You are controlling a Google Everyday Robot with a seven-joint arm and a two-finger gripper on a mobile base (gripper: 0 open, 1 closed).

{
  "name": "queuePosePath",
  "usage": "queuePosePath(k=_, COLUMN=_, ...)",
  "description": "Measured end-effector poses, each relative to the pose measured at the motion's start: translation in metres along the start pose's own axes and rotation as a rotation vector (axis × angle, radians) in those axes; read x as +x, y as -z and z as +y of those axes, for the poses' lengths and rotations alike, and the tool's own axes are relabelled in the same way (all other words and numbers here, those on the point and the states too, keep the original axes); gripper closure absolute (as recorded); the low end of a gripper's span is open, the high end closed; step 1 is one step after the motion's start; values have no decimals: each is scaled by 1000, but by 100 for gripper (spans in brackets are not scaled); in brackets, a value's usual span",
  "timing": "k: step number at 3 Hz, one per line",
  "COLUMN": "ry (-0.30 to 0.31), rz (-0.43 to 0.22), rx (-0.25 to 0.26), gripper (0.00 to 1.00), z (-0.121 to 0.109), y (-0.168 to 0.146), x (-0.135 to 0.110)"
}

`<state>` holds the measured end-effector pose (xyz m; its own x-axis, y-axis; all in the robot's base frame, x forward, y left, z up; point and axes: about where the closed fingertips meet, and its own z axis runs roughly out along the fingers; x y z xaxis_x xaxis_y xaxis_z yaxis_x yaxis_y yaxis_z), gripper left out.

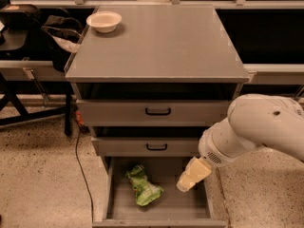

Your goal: Pick green rice chip bag from bottom drawer and place on counter

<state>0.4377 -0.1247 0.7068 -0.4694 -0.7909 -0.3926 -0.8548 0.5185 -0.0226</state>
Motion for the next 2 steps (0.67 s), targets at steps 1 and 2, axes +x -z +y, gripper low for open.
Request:
queuePosePath(k=1, ry=0, rz=0, rx=0, gripper=0, z=0, y=0, x=0)
queuePosePath(k=2, ry=-8, rz=-31, rx=-31, gripper=0, z=4, y=-17, x=7)
